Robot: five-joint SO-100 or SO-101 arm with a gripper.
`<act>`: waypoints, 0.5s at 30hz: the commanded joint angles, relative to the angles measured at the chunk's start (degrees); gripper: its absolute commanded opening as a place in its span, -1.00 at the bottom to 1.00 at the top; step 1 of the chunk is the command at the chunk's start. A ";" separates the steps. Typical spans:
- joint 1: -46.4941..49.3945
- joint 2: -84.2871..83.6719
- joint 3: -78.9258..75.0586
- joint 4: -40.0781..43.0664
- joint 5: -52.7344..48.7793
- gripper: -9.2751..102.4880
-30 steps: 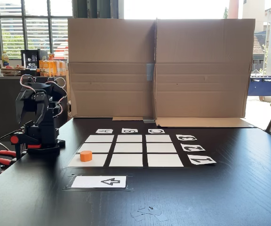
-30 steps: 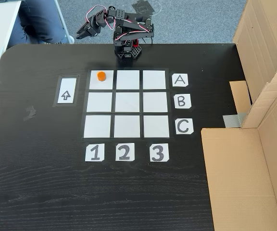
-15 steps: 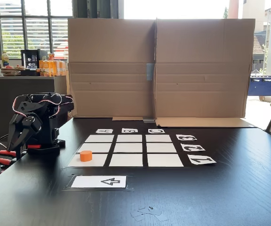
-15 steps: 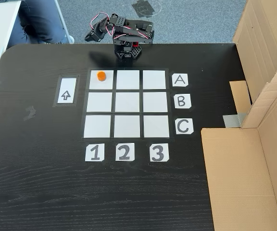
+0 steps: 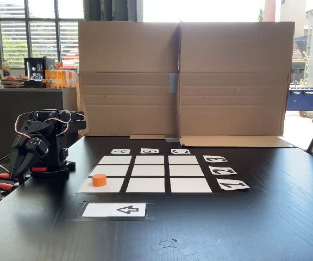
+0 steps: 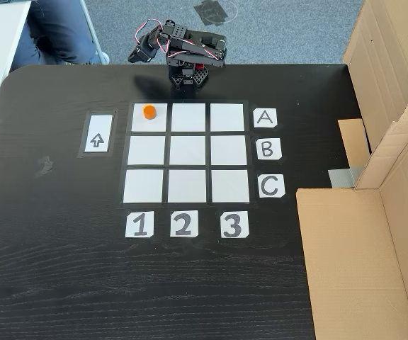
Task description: Pick up the round, orange token and place it in the grid on square A1.
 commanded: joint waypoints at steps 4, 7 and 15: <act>3.43 4.04 0.09 3.78 -0.35 -0.85; 3.52 4.04 0.09 3.78 -0.35 -0.85; 3.52 4.75 0.09 3.78 -0.18 -0.84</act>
